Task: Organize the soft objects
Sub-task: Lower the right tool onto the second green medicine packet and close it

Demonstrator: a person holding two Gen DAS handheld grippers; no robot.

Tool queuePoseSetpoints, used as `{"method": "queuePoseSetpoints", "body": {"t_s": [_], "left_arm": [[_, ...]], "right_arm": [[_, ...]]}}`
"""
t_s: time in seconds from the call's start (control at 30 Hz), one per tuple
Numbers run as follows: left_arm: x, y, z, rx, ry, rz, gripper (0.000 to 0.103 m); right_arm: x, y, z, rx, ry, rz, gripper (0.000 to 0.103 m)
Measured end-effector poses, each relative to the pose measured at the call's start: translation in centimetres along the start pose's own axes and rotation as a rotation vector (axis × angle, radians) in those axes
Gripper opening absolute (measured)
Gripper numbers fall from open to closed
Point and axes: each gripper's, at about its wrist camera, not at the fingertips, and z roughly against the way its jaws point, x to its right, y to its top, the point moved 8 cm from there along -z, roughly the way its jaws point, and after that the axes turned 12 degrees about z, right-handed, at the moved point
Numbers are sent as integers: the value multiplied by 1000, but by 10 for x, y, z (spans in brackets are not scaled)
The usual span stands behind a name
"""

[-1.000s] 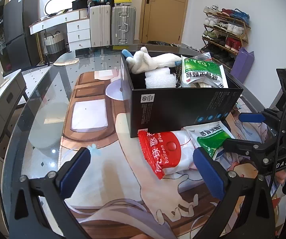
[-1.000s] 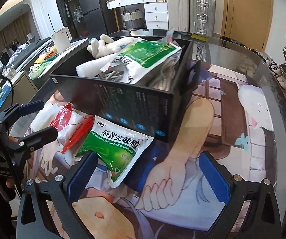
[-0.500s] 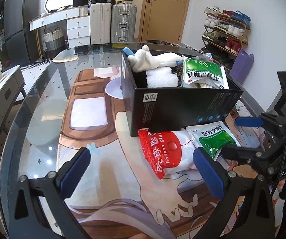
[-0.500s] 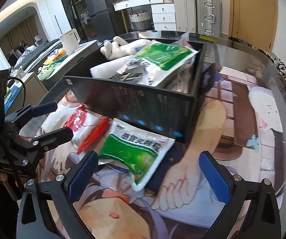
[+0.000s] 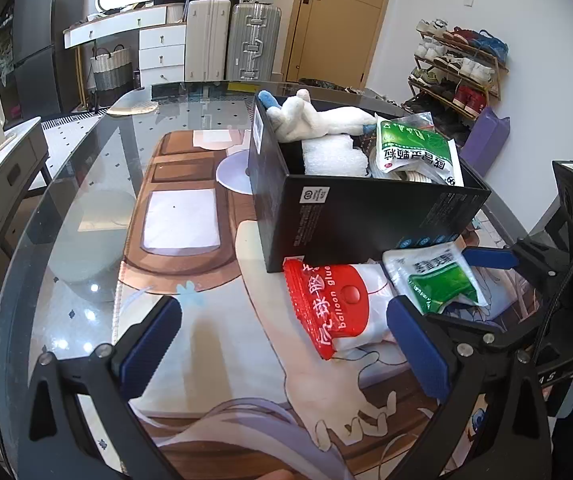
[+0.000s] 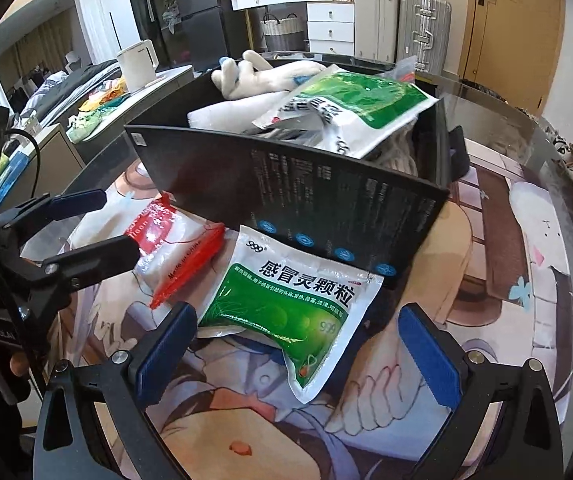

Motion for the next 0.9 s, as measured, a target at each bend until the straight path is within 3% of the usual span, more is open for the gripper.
{"method": "queuePoseSetpoints", "body": {"t_s": [0.37,0.57,0.63,0.77,0.9], "left_arm": [[-1,0,-1,-1,-1,-1,103],[-2,0,-2,-1,2,-2,103],[-2,0,-2,-1,3,-1,103],[-2,-1,-3,-2,7,-4,103],[-2,-2,-5,-7,10,-2,103]], "right_arm": [[12,-6,4,4,1,-11,102],[5,-5,-1,-4,-45,32,101],[4,-5,0,1,-44,35,92],[5,-5,3,5,-42,36,85],[4,-6,8,6,-33,47,68]]}}
